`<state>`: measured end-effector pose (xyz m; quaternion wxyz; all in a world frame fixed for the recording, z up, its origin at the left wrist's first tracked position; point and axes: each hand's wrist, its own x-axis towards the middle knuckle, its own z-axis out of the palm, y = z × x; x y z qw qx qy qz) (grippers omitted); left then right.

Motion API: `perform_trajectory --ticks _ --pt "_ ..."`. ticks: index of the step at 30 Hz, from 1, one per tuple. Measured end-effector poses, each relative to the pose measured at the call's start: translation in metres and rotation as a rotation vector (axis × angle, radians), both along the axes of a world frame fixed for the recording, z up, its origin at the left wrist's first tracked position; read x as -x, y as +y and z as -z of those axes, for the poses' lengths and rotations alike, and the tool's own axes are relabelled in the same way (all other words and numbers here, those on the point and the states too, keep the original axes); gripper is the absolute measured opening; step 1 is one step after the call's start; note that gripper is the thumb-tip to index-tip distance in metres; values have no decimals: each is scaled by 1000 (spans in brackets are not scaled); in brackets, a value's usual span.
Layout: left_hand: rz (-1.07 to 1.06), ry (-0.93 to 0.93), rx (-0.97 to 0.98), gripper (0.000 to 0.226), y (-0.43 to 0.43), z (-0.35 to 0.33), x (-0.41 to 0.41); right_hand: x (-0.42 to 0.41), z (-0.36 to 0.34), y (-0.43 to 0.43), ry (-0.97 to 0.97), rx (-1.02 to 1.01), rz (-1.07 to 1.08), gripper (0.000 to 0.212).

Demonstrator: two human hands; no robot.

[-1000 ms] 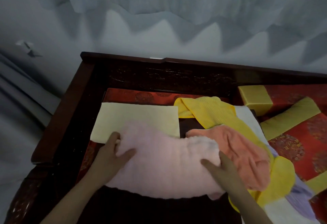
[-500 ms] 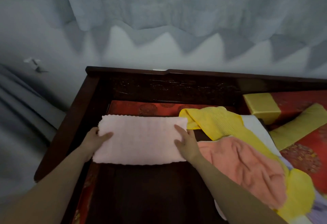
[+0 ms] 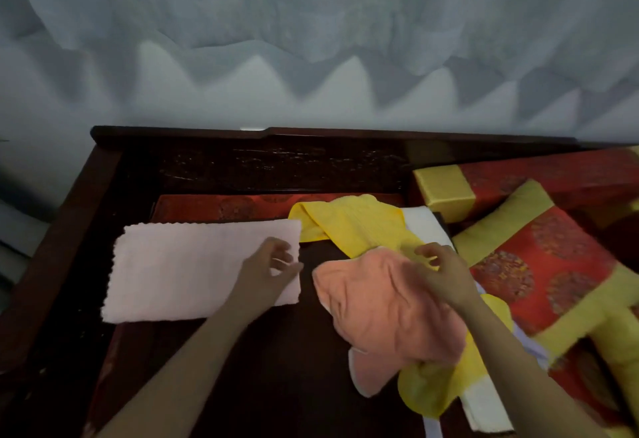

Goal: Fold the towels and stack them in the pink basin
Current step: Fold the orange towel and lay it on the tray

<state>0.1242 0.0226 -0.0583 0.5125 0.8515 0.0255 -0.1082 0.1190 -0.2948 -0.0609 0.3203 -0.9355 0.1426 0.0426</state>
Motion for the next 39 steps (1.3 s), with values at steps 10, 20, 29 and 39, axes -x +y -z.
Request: perform_trajectory --ticks 10,20,29,39 --pt "-458 385 -135 89 -154 54 17 31 30 -53 133 -2 -100 23" --pt "-33 431 320 59 -115 4 12 42 4 -63 129 18 -411 40" --pt "294 -226 105 14 -77 -118 17 17 -82 0 68 -717 -515 9" --pt "177 -445 -204 22 -13 -209 1 8 -132 36 36 -248 -843 23"
